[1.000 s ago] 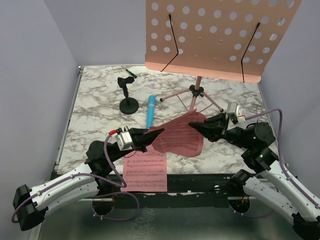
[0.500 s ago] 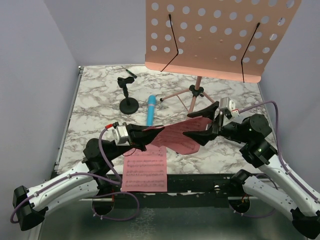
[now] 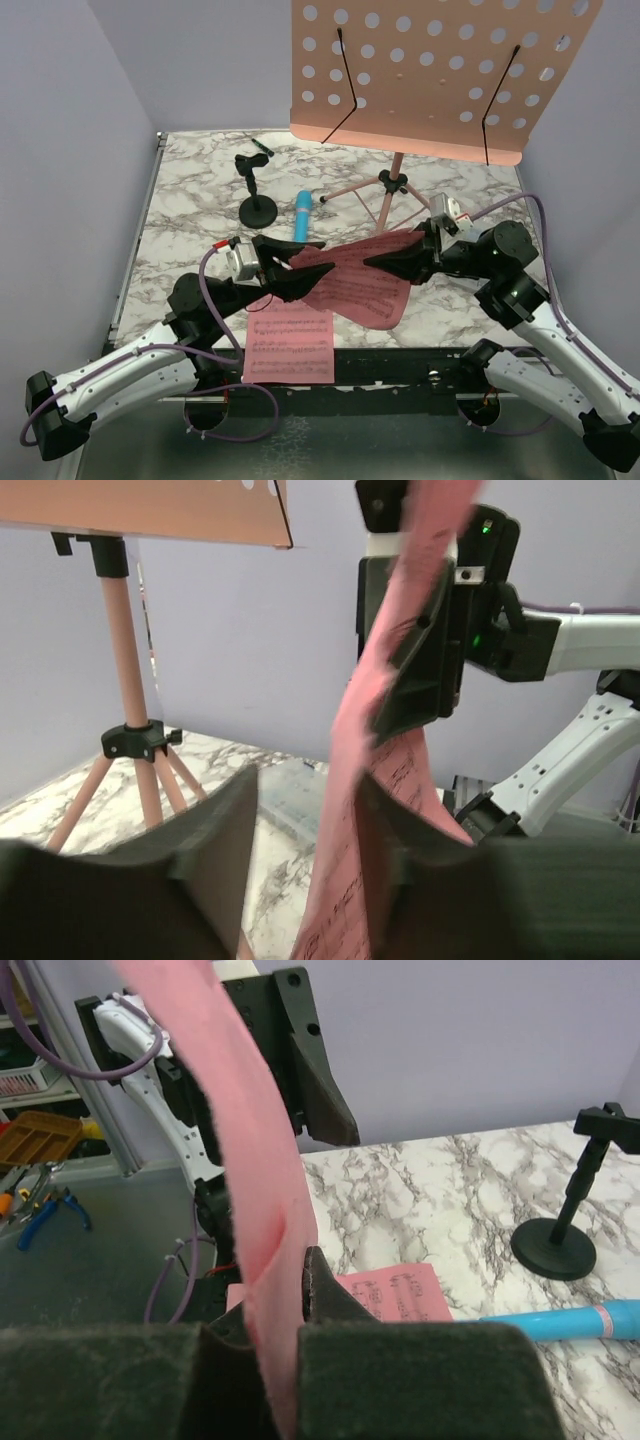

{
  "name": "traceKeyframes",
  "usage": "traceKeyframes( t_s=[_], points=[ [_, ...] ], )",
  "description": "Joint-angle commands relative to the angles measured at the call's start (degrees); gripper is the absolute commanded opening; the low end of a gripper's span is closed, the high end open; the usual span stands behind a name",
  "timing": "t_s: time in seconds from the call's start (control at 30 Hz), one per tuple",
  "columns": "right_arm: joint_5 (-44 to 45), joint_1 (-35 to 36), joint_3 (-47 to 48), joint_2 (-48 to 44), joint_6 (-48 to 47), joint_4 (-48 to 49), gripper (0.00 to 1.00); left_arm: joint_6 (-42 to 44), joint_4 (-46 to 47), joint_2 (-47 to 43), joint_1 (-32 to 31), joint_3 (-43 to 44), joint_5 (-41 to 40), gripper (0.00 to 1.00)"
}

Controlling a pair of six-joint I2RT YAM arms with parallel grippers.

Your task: Set up the instrument practice props

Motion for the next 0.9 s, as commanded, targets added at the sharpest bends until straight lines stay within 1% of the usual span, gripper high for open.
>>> traceKeyframes(
  t_s=[0.0,0.1,0.33,0.4,0.47,0.53,0.57,0.6,0.67,0.73,0.87],
  points=[
    [1.3,0.2,2.7,-1.3,0.6,-0.8,0.01,1.1,-4.3,-1.5,-0.1,1.0,-1.3,0.50],
    [1.2,0.2,3.6,-1.1,0.6,-2.0,0.01,2.0,-6.5,-2.4,-0.1,0.6,-2.2,0.51],
    [0.8,0.2,5.2,0.9,0.4,-3.7,0.01,1.8,-6.7,-0.5,-0.1,1.3,0.9,0.37],
    [0.9,0.2,5.6,1.4,0.4,-4.0,0.01,1.9,-6.7,0.6,-0.1,1.9,2.2,0.29],
    [2.2,0.2,6.0,1.6,0.3,-4.8,0.01,1.6,-6.7,1.6,-0.2,2.7,2.7,0.18],
    [5.0,0.2,6.6,1.5,0.1,-6.0,0.01,0.9,-6.7,2.5,-0.1,3.5,2.6,0.05],
    [6.7,0.2,7.0,1.2,-0.2,-6.7,0.03,0.3,-6.7,2.8,-0.1,3.9,2.1,0.00],
    [8.7,0.2,7.5,1.0,-0.5,-7.7,0.08,-0.1,-6.7,3.1,-0.1,4.4,1.6,0.00],
    [12.2,0.2,9.0,0.7,-1.5,-9.9,0.22,-0.3,-6.7,3.7,-0.1,5.4,1.1,0.00],
    [15.0,0.3,11.0,0.7,-2.5,-13.1,0.30,-0.7,-6.7,4.3,-0.2,6.4,0.5,0.00],
    [17.6,0.2,14.5,0.7,-4.2,-16.9,0.53,-2.5,-8.6,6.1,-0.1,9.4,-3.4,0.00]
  ],
)
